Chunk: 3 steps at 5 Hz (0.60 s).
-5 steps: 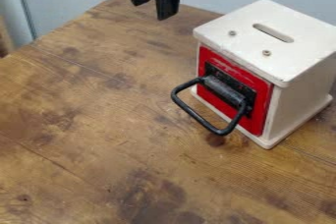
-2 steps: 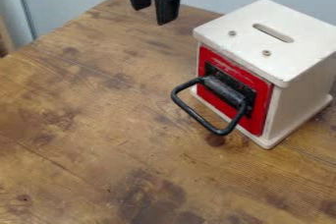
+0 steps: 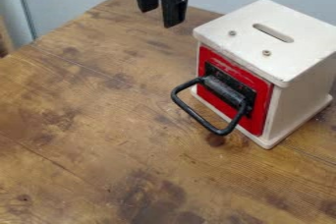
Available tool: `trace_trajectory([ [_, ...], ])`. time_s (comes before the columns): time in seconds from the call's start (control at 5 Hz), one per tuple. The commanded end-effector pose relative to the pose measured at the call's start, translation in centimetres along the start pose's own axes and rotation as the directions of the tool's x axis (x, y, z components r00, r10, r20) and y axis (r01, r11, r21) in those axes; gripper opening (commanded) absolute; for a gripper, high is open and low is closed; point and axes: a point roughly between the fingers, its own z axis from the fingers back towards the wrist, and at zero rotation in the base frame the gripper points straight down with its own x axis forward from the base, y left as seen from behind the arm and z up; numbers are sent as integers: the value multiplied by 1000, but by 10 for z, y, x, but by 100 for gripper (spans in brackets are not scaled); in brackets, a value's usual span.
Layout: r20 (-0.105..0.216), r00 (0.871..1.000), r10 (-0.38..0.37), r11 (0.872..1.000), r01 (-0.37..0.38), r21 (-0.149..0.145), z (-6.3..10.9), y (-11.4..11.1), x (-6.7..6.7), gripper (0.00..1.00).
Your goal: Close the drawer
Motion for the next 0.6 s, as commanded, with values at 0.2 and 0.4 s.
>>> trace_trajectory([
  [0.2, 79, 997, 6, 999, -10, 48, 37, -1, 4, 100],
  [0.4, 90, 996, 16, 998, -21, 51, 40, 1, 3, 100],
])
